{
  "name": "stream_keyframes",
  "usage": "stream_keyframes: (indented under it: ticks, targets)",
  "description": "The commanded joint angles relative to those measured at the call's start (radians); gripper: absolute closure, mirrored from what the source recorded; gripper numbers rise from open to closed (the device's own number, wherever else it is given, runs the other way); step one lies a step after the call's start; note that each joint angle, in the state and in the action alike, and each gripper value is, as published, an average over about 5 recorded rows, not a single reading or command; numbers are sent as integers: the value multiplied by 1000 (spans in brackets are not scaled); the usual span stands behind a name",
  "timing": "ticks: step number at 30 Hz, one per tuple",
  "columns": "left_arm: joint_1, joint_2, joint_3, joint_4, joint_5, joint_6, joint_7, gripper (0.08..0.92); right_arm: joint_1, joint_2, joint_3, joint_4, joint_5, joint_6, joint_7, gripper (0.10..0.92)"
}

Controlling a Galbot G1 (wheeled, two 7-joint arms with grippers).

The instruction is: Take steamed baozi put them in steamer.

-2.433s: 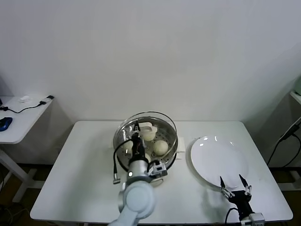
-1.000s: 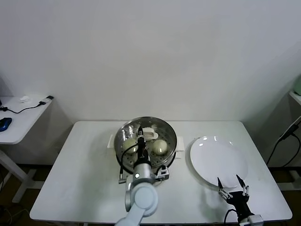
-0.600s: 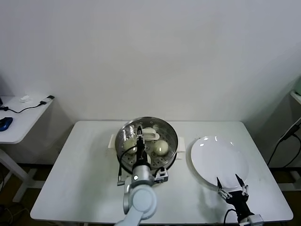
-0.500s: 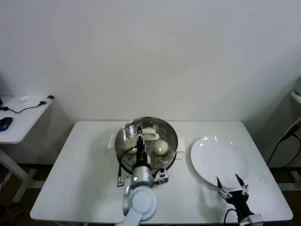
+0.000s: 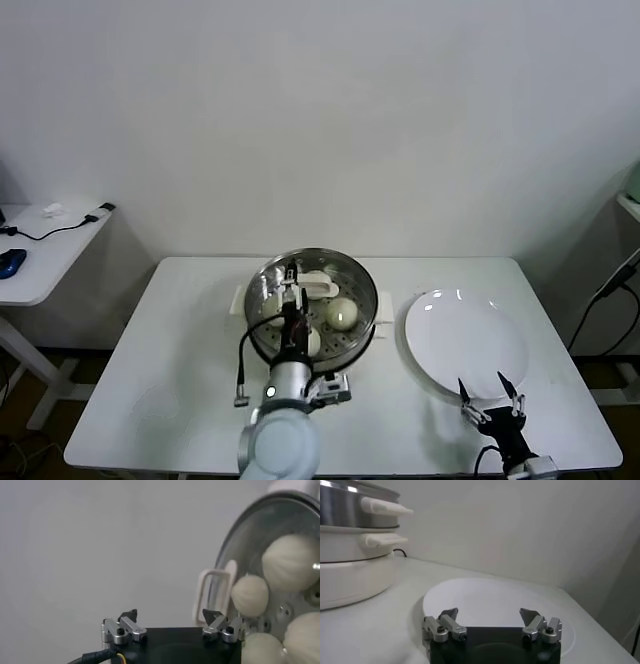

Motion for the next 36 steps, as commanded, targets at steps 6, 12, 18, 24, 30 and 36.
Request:
stream_keyframes:
  ticks: [6, 12, 18, 24, 30, 36]
  targets:
    - [302, 62, -414, -202, -1193, -532, -411, 177, 4, 5, -13, 15, 101, 128, 28, 203]
    - [407, 67, -754, -159, -1650, -668, -341, 177, 17, 15, -27, 26, 123, 152, 73, 203]
    - [478, 124, -858, -6, -1806, -832, -297, 177, 19, 18, -40, 18, 112, 161, 77, 203]
    - [482, 126, -809, 200, -1801, -982, -246, 177, 21, 31, -46, 3, 88, 161, 79, 203]
    - [480, 115, -742, 298, -1755, -1048, -230, 177, 19, 33, -51, -1, 83, 160, 73, 203]
    - [495, 97, -704, 260, -1732, -1051, -229, 177, 16, 33, -55, 0, 82, 151, 64, 203]
